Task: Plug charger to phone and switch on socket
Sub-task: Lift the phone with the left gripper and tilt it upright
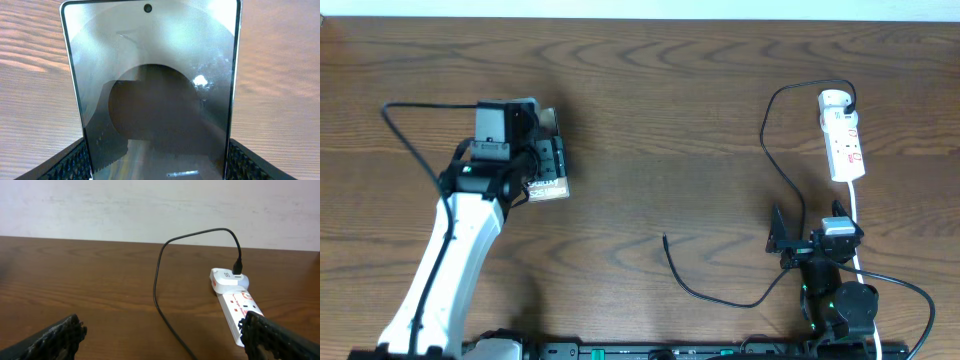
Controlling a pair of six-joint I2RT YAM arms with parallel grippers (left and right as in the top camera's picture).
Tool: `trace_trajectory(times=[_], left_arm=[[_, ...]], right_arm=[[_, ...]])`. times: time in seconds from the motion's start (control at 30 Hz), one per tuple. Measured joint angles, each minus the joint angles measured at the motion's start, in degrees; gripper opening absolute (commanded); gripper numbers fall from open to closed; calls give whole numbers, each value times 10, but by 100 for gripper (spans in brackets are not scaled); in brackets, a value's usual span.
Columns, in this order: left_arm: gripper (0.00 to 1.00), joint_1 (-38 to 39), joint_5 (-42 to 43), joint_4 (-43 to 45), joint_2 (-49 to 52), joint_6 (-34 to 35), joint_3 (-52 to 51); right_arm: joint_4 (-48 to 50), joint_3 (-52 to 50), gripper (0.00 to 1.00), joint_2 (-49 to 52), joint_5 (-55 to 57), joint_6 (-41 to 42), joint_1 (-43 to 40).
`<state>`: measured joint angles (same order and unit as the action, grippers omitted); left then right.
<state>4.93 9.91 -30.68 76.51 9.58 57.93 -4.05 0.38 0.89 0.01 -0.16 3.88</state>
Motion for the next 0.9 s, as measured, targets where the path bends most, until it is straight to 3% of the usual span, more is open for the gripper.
trace_trajectory(times=[0.27, 0.6, 0.9], left_arm=[[7, -23, 142, 3, -43, 179, 0], [7, -119, 379, 13, -42, 466, 0], [7, -128, 464, 18, -42, 708, 0]], right_arm=[[0, 0, 99, 0, 0, 0, 0], [0, 0, 99, 0, 0, 0, 0], [0, 0, 99, 0, 0, 0, 0]])
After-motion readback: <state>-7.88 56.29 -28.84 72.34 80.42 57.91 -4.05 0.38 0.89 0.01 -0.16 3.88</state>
